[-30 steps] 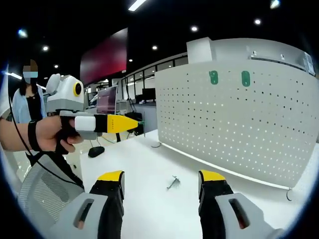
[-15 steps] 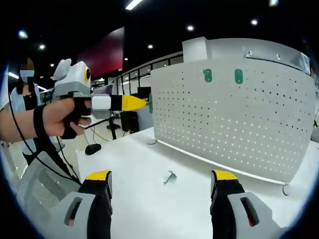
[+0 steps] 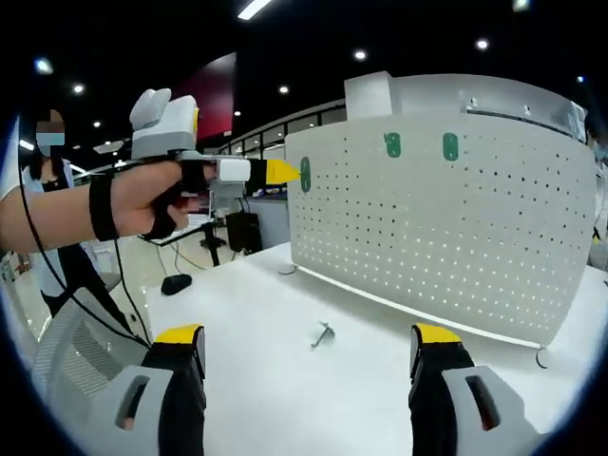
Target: Insert the hook assembly into the mounting plate slot until the hook locks in place.
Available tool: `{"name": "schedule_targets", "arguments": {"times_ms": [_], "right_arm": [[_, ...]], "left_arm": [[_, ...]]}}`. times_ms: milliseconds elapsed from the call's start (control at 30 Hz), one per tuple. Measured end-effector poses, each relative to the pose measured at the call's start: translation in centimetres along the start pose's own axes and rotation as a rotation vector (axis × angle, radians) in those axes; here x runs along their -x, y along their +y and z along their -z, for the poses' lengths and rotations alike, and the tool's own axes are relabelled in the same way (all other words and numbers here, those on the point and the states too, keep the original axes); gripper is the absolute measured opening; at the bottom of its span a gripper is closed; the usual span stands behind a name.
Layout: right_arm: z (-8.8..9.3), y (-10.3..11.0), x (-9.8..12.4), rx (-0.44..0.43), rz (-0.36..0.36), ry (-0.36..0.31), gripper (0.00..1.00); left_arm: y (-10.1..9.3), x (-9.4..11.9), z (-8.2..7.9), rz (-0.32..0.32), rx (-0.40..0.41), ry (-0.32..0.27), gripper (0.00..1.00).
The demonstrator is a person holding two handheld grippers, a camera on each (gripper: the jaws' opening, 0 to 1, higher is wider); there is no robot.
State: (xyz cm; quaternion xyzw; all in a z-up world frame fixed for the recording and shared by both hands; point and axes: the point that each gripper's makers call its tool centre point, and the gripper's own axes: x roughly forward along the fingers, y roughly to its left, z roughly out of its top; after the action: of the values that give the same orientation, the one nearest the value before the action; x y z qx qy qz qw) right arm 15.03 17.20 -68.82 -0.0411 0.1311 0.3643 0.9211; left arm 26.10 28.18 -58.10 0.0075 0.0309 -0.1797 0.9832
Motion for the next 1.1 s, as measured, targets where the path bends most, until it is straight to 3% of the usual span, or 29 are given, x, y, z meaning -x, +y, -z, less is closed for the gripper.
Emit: {"name": "schedule_targets", "arguments": {"times_ms": [500, 567, 867, 1100], "right_arm": [[0.1, -0.2, 0.5, -0.006, 0.001, 0.005, 0.90], [0.1, -0.2, 0.6, -0.002, 0.000, 0.009, 0.89], [0.2, 0.0, 0.8, -0.001, -0.003, 0.012, 0.88], [0.2, 0.0, 0.9, -0.004, -0.002, 0.011, 0.87]], "left_arm": [[1.2, -3.1, -3.1, -0.048, -0.063, -0.026, 0.03], [1.2, -3.4, -3.2, -0.055, -0.111, -0.026, 0.03], [2.0, -5.0, -3.4, -0.084, -0.111, 0.002, 0.03], [2.5, -6.1, -4.4, -0.105, -0.105, -0.004, 0.03]]}}
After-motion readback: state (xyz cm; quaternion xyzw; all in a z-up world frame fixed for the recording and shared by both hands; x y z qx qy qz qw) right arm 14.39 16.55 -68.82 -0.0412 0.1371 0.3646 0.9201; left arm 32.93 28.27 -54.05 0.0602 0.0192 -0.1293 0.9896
